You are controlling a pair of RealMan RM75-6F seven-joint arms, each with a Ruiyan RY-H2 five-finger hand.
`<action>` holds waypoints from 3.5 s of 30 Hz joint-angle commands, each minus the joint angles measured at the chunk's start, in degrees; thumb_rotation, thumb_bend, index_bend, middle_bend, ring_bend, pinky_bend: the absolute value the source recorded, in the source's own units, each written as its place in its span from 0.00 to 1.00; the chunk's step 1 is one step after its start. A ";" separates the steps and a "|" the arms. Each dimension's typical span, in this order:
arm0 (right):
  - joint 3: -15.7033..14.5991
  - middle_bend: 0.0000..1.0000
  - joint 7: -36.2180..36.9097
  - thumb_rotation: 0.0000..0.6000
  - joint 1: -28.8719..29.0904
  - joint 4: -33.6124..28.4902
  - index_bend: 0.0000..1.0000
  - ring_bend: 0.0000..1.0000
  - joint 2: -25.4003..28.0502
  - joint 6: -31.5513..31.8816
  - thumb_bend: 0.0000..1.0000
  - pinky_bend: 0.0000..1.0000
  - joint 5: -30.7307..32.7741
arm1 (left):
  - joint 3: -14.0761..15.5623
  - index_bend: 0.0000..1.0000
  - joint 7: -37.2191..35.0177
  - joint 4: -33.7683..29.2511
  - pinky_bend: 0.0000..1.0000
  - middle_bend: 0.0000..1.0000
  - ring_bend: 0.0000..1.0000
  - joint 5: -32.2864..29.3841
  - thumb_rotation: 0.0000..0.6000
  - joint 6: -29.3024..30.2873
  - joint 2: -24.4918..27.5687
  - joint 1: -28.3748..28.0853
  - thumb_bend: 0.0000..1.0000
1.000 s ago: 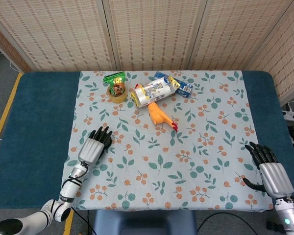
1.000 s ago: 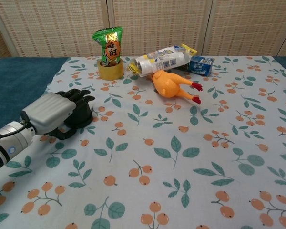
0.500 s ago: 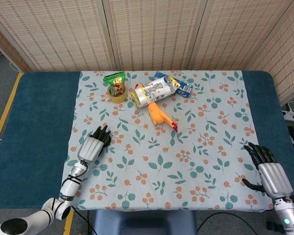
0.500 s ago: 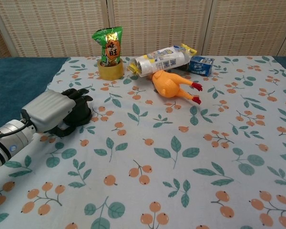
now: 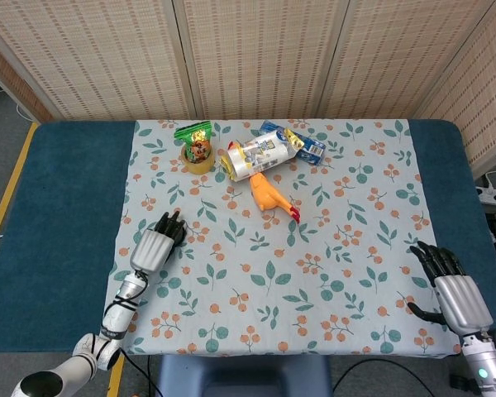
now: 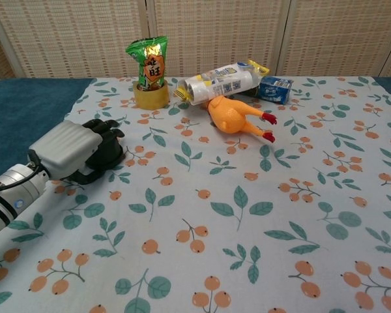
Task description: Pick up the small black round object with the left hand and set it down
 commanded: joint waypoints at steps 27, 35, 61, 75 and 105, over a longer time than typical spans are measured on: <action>-0.13 0.00 -0.72 1.00 0.29 -0.04 0.00 0.00 -0.14 -0.75 0.09 0.00 0.50 | -0.09 0.69 -21.55 -12.19 0.90 0.82 0.74 0.45 1.00 9.58 5.46 4.84 0.75; -0.42 0.00 -0.61 1.00 0.19 -0.25 0.00 0.00 -0.11 -0.44 0.09 0.00 -0.21 | -13.85 0.69 -36.66 -29.58 0.90 0.82 0.74 -12.47 1.00 5.95 13.13 5.51 0.75; -0.57 0.00 -0.92 1.00 0.43 0.05 0.00 0.00 -0.45 -1.01 0.09 0.00 0.04 | -12.88 0.69 -35.14 -41.17 0.90 0.82 0.74 -8.57 1.00 -5.04 25.57 6.05 0.77; -0.89 0.00 -1.22 1.00 0.35 -0.14 0.00 0.00 -0.36 -1.16 0.09 0.00 -0.07 | 1.04 0.69 -1.47 -10.36 0.89 0.82 0.74 10.74 1.00 6.94 15.50 1.50 0.75; -1.15 0.00 -1.29 1.00 0.42 -0.28 0.00 0.00 -0.43 -1.22 0.09 0.00 -0.47 | 5.37 0.35 -2.21 -21.39 0.68 0.47 0.42 7.43 1.00 -0.51 17.31 2.08 0.57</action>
